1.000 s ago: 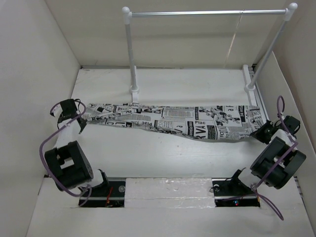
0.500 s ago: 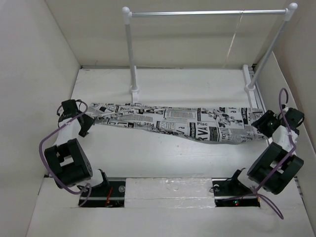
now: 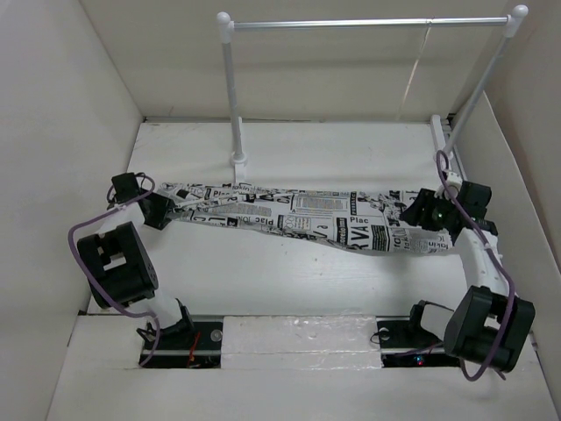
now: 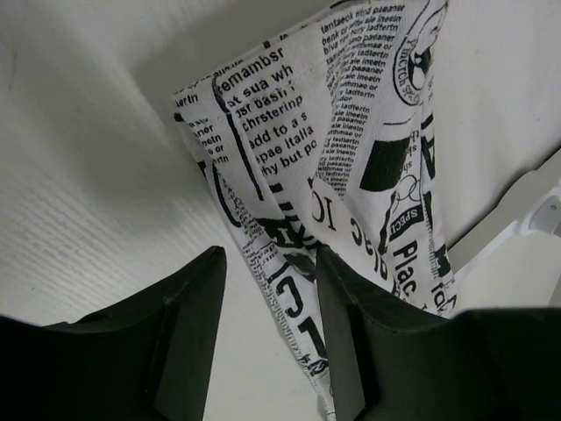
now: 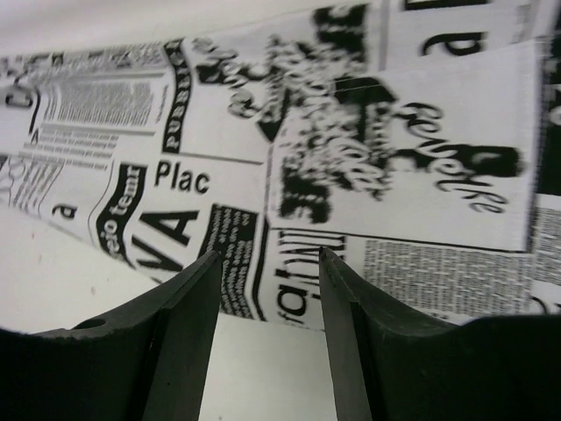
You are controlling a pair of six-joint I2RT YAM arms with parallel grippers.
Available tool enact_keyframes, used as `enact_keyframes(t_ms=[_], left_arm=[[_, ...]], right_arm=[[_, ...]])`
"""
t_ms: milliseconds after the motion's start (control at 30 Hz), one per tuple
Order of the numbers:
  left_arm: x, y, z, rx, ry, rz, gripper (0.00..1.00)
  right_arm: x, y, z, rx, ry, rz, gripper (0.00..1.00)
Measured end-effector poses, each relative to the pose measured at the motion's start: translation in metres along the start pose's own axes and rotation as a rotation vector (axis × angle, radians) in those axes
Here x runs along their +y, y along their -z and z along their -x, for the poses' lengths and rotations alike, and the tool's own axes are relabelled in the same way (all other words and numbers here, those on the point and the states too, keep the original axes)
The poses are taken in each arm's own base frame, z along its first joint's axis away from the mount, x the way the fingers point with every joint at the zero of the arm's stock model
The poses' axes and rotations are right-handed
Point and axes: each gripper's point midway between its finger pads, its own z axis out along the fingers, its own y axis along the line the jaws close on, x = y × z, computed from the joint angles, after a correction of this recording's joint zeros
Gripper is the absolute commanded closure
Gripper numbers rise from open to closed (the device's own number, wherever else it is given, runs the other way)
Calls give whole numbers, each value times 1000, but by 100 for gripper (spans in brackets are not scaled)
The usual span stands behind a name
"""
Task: Place the trousers on the hanger
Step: Fold the trousers at the center of the board.
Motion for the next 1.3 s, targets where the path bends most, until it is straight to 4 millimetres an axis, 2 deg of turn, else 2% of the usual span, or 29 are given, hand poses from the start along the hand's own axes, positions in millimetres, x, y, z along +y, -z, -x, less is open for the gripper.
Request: enact_keyframes(t_ms=[133,267,333,467,533,600,667,733,767,800,900,1067,1300], left_arm=[[1,-10,0,12,45,10,62],[-4,-12,4,-7,71,-7,65],[-7,-12,7,-18,79,-13,69],[-15,-15,17,-44,86,-23,84],[-21,-17,23,-55,80,-34,95],[-27,-18,29,-65,67,-45,99],[-33,-17,35,-75,53,-58,96],[-37,-16,38,-84,41,-66,89],[-37,-15,39,-89,35,-64,85],[-36,-15,40,-92,30,-60,75],[-30,-16,38,-98,24,-41,63],[-12,-19,27,-83,28,7,68],[3,-18,20,-91,72,43,65]], right_arm=[[18,-1,-16,30,68,56,46],[31,-2,-31,55,110,95,46],[39,-5,-42,82,129,122,47],[57,-11,-67,145,159,175,47],[65,-12,-77,169,173,195,47],[72,-13,-81,184,189,214,47],[78,-13,-84,191,206,225,47],[81,-14,-86,197,217,227,47],[82,-14,-87,200,221,227,47],[83,-14,-87,201,226,229,47],[86,-15,-89,208,232,233,47],[91,-18,-94,230,251,241,47],[101,-20,-98,240,260,267,47]])
